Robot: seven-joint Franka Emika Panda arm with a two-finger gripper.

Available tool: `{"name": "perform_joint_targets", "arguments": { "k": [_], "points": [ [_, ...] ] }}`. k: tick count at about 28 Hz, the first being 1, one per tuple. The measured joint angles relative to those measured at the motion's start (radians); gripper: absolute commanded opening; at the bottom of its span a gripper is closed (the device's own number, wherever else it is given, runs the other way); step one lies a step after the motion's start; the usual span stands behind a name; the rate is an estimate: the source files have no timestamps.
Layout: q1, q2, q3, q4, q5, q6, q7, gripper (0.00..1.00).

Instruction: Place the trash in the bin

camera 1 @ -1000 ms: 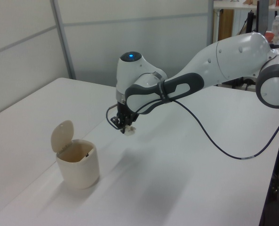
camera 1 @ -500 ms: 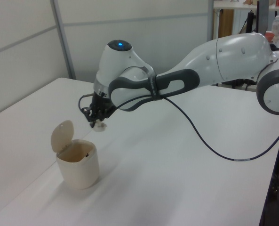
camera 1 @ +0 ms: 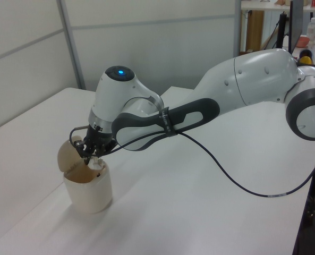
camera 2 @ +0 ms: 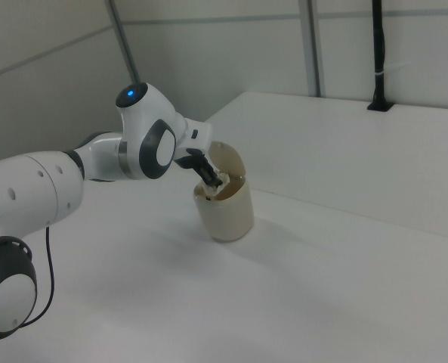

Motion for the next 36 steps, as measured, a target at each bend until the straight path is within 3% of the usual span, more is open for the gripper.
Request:
{"name": "perform_joint_targets", "arguments": {
  "k": [14, 19, 27, 32, 36],
  "points": [
    [0.0, -0.005, -0.008, 0.002, -0.032, -0.001, 0.013, 1.0],
    [-0.004, -0.015, -0.009, 0.002, -0.037, -0.09, -0.02, 1.0],
    [-0.034, -0.048, -0.012, 0.002, -0.031, -0.351, -0.212, 1.0],
    [-0.076, -0.089, -0.017, 0.002, 0.026, -0.501, -0.394, 1.0],
    [-0.121, -0.128, -0.019, 0.002, 0.042, -0.62, -0.531, 1.0]
  ]
}}
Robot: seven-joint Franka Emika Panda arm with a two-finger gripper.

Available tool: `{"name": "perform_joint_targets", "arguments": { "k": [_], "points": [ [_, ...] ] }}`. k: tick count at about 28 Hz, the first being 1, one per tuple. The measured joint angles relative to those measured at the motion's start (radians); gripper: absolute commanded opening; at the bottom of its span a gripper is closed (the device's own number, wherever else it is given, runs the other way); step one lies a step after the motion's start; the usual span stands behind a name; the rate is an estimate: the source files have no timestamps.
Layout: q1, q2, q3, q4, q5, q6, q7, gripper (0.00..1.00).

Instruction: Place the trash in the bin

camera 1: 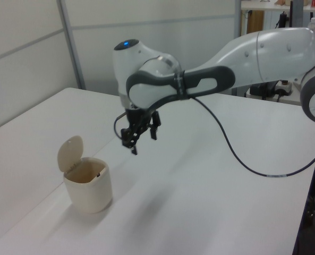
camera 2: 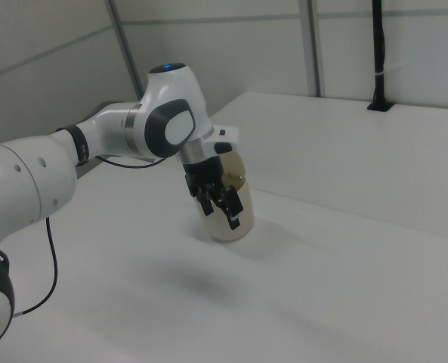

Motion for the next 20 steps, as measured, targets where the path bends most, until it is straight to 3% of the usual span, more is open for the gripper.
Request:
{"name": "perform_joint_targets", "arguments": {
  "k": [8, 20],
  "points": [
    [-0.075, -0.046, -0.001, 0.0, 0.002, -0.143, -0.178, 1.0],
    [-0.131, -0.101, -0.002, 0.0, 0.002, -0.201, -0.246, 1.0]
  ]
}}
